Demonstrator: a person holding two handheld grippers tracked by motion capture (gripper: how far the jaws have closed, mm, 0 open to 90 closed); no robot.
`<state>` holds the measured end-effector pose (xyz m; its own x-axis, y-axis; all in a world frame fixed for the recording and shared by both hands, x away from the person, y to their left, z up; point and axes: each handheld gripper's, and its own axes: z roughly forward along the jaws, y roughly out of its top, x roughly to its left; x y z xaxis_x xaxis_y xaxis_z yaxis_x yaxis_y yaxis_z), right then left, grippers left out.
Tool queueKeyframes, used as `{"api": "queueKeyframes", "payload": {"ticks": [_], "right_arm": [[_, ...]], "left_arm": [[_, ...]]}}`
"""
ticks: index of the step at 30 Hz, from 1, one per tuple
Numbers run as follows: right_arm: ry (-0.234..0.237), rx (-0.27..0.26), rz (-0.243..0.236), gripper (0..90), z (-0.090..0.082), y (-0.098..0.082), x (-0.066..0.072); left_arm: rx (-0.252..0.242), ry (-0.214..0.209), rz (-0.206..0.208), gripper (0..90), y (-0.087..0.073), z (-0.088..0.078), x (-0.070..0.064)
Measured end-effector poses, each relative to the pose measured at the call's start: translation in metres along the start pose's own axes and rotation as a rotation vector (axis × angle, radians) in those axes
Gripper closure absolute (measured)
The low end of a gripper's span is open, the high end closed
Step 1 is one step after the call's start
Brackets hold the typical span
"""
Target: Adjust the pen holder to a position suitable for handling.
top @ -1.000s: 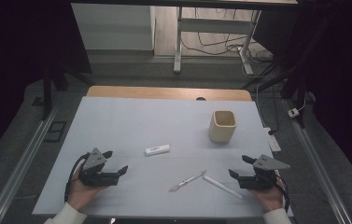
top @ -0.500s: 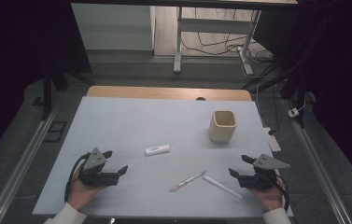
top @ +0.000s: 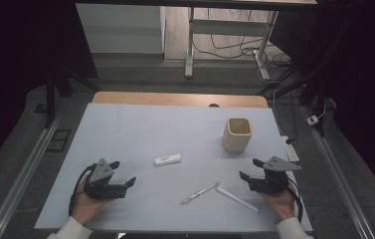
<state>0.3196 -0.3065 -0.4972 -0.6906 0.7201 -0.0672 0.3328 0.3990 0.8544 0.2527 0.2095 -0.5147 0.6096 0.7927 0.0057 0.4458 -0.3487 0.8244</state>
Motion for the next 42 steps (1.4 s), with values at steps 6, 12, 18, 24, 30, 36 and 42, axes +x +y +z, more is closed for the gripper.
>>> {"api": "queueKeyframes", "payload": {"ticks": [6, 12, 18, 24, 30, 36, 42], "right_arm": [[-0.020, -0.003, 0.017, 29.2, 0.001, 0.006, -0.006], [-0.040, -0.004, 0.025, 31.6, 0.007, 0.014, -0.009], [-0.109, -0.015, 0.041, 42.6, 0.009, 0.021, -0.014], [-0.128, 0.010, 0.041, 54.8, 0.014, 0.022, -0.022], [-0.162, 0.032, 0.054, 66.3, 0.017, 0.021, -0.027], [-0.188, 0.051, 0.079, 83.5, 0.020, 0.021, -0.036], [-0.217, 0.058, 0.091, 89.2, 0.024, 0.024, -0.042]], "left_arm": [[0.004, 0.000, 0.002, 18.0, 0.000, 0.001, -0.001], [0.014, 0.001, 0.003, 18.1, -0.002, 0.002, 0.000], [0.022, 0.002, 0.010, 18.0, -0.002, 0.003, 0.000], [0.031, 0.000, 0.017, 18.0, -0.003, 0.005, -0.001], [0.037, -0.002, 0.016, 18.0, -0.003, 0.007, -0.001], [0.038, -0.003, 0.015, 17.9, -0.003, 0.007, -0.001], [0.046, -0.004, 0.016, 17.9, -0.003, 0.009, -0.001]]}}
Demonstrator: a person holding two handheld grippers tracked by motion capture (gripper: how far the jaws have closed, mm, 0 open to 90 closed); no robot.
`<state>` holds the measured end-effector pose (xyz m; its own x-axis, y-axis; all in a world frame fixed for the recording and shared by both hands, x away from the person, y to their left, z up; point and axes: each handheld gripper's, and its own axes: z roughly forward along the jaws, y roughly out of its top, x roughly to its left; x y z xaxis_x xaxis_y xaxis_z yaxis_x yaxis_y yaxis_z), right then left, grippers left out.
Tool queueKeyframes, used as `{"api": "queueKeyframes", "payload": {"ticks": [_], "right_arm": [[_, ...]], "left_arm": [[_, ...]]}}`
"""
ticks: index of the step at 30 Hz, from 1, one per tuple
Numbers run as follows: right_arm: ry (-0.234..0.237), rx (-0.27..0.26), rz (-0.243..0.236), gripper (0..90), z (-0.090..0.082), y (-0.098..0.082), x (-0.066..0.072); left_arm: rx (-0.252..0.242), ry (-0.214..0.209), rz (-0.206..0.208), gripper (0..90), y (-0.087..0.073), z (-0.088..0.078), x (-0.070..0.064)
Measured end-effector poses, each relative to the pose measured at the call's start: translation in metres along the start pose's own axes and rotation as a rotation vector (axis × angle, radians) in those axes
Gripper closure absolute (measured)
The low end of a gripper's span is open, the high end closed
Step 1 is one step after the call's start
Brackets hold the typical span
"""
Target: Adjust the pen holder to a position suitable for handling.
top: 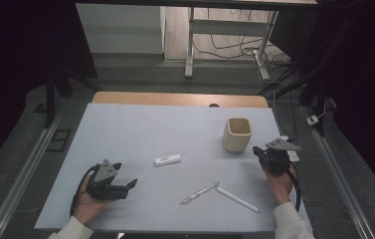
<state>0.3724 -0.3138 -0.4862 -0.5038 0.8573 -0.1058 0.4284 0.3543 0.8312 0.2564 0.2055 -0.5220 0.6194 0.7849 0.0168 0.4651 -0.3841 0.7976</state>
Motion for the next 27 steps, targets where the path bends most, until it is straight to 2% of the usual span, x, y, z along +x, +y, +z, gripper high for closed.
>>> {"api": "queueKeyframes", "payload": {"ticks": [3, 11, 15, 20, 27], "right_arm": [[-0.010, 0.001, 0.011, 89.2, 0.004, 0.001, -0.003], [-0.030, 0.025, 0.002, 89.2, 0.015, 0.003, -0.008], [-0.034, 0.020, 0.008, 89.2, 0.021, 0.009, -0.011], [-0.063, 0.010, 0.036, 89.2, 0.034, 0.020, -0.021], [-0.071, 0.023, 0.029, 89.2, 0.043, 0.025, -0.023]], "left_arm": [[0.000, 0.001, 0.001, 17.9, 0.000, 0.000, 0.000], [0.009, 0.003, 0.004, 17.9, 0.000, 0.001, 0.000], [0.009, 0.003, 0.003, 17.9, 0.000, 0.001, 0.000], [0.011, 0.006, 0.005, 17.9, 0.000, 0.001, 0.000], [0.014, 0.003, 0.006, 17.9, -0.001, 0.002, 0.000]]}}
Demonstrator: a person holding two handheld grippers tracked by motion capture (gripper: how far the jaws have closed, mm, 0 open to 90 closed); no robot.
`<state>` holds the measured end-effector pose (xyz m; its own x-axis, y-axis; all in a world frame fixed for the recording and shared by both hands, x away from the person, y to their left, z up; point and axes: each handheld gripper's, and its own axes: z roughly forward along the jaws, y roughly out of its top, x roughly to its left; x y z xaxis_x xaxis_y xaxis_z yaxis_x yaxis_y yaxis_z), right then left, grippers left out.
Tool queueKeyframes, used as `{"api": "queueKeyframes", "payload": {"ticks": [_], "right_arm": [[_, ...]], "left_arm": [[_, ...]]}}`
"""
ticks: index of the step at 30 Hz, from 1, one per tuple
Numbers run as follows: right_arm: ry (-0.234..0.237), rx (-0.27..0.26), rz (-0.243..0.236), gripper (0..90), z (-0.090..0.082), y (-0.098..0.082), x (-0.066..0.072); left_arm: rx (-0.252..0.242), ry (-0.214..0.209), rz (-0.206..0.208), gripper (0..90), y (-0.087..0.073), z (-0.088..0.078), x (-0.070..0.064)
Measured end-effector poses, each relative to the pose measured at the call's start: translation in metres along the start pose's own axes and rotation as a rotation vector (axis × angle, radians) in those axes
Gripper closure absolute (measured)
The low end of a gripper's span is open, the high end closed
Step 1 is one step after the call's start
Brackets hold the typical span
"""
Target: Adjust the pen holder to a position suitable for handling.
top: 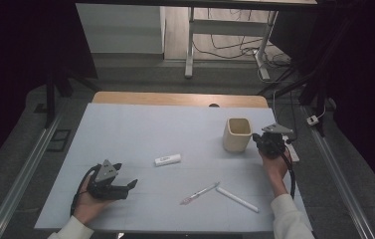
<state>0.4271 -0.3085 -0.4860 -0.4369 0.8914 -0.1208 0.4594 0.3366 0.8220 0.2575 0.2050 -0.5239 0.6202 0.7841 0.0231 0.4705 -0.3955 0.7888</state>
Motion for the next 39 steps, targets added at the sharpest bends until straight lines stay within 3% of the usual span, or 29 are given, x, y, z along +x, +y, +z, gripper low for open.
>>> {"api": "queueKeyframes", "payload": {"ticks": [17, 39], "right_arm": [[0.008, 0.066, -0.015, 89.2, 0.015, -0.006, 0.003], [0.020, 0.070, -0.027, 89.3, 0.017, -0.005, 0.006]], "left_arm": [[0.005, -0.003, 0.002, 18.0, 0.000, 0.001, -0.001], [0.008, -0.006, 0.002, 18.0, 0.000, 0.002, -0.001]]}}
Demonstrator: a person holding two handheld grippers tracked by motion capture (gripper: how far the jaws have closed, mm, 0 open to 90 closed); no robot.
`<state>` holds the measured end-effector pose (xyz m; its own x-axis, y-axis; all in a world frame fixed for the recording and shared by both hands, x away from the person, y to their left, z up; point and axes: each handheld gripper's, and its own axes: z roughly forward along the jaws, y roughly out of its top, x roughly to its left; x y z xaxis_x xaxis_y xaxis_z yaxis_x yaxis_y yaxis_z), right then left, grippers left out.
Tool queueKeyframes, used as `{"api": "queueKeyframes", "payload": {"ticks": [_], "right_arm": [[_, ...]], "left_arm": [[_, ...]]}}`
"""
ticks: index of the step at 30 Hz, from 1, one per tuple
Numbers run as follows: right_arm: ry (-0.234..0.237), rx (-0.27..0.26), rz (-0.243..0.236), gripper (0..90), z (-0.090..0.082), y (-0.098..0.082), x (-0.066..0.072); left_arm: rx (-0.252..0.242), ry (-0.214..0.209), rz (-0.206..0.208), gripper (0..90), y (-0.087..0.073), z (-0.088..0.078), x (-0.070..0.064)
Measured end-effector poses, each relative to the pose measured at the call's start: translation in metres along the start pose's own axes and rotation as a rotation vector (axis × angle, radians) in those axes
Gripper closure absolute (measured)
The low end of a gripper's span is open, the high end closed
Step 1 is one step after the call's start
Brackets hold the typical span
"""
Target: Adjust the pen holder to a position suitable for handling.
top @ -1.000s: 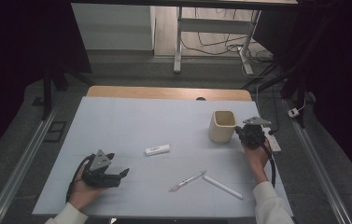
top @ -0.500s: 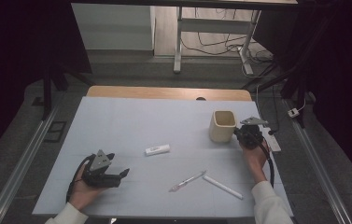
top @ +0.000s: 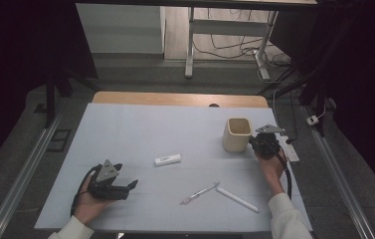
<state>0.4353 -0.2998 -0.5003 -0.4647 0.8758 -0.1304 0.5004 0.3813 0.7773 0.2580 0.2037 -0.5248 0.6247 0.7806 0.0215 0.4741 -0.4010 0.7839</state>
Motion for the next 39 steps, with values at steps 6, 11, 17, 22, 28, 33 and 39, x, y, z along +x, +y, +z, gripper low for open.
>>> {"api": "queueKeyframes", "payload": {"ticks": [6, 11, 17, 22, 28, 33, 39], "right_arm": [[-0.002, 0.001, 0.002, 89.4, -0.0001, 0.0001, 0.0004], [0.013, 0.003, -0.001, 89.3, -0.0003, 0.0016, 0.0029], [0.016, 0.006, 0.001, 89.4, 0.0003, 0.0027, 0.0052], [0.018, 0.009, 0.010, 89.3, 0.0004, 0.0031, 0.0054], [0.024, 0.036, 0.014, 89.3, 0.0013, 0.0014, 0.0061], [0.023, 0.042, 0.030, 89.3, 0.0015, 0.0013, 0.0068], [0.024, 0.047, 0.034, 89.4, 0.0014, 0.0013, 0.0069]], "left_arm": [[0.002, -0.001, 0.002, 18.0, 0.0002, 0.0005, 0.0001], [0.003, -0.002, 0.002, 18.0, 0.0004, 0.0009, -0.0001], [0.003, -0.003, 0.003, 17.9, 0.0004, 0.0010, 0.0000], [0.004, -0.003, 0.004, 17.9, 0.0004, 0.0014, -0.0004], [0.003, -0.004, 0.005, 18.0, 0.0005, 0.0010, -0.0004], [0.004, -0.006, 0.006, 17.9, 0.0004, 0.0010, 0.0003], [0.004, -0.007, 0.005, 18.0, 0.0005, 0.0015, 0.0005]]}}
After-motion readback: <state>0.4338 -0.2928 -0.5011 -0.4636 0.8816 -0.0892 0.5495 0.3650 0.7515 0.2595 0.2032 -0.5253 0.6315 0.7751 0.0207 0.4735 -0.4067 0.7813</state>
